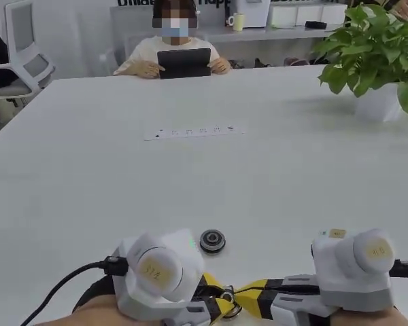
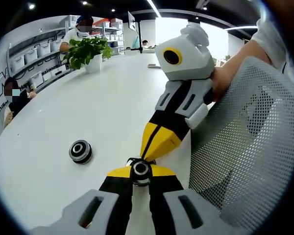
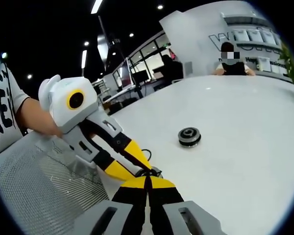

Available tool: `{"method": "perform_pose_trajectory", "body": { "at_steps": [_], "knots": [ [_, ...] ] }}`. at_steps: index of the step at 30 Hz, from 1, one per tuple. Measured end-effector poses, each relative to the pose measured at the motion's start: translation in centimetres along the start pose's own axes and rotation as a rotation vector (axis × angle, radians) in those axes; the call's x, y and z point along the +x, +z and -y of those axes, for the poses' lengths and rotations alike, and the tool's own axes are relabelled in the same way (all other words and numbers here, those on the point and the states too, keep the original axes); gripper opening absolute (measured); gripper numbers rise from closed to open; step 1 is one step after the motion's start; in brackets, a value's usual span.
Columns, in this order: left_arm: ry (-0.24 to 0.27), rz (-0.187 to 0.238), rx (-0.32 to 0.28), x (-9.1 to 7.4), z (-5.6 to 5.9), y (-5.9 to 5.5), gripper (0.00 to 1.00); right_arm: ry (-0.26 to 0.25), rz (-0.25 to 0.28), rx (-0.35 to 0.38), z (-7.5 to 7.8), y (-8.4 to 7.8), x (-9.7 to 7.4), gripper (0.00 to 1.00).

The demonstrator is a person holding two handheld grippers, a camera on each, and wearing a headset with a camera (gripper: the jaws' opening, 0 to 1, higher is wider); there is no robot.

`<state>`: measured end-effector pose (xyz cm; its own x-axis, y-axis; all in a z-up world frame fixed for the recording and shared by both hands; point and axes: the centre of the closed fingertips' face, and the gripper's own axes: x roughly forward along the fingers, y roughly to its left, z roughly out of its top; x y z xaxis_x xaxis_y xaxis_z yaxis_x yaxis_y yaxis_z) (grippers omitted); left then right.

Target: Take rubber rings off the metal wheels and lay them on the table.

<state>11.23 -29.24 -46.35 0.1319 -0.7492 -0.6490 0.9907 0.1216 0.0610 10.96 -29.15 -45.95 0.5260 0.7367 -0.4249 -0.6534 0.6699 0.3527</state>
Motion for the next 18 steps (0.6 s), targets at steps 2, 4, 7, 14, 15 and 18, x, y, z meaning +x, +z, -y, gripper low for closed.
{"method": "perform_pose_trajectory", "body": {
  "at_steps": [2, 4, 7, 14, 15, 18],
  "knots": [
    [0.0, 0.0, 0.0, -0.01, 0.0, 0.0, 0.06, 0.003, 0.001, -0.003, -0.09, 0.01, 0.01, 0.0],
    [0.0, 0.0, 0.0, -0.01, 0.01, -0.01, 0.06, 0.006, 0.004, -0.001, -0.15, 0.06, 0.0, 0.0],
    [-0.001, 0.001, -0.001, -0.02, 0.04, 0.0, 0.06, 0.012, 0.01, 0.002, -0.29, 0.14, 0.02, 0.0],
    [-0.002, 0.004, -0.001, -0.02, 0.09, 0.01, 0.06, 0.036, 0.023, -0.007, -0.78, 0.47, 0.07, 0.0],
    [-0.001, 0.003, -0.001, -0.03, 0.1, 0.01, 0.06, 0.032, 0.023, -0.007, -0.67, 0.45, 0.04, 0.0],
    [0.0, 0.005, -0.004, -0.03, 0.11, 0.03, 0.06, 0.011, 0.018, -0.008, -0.25, 0.35, -0.05, 0.0]
  ]
}}
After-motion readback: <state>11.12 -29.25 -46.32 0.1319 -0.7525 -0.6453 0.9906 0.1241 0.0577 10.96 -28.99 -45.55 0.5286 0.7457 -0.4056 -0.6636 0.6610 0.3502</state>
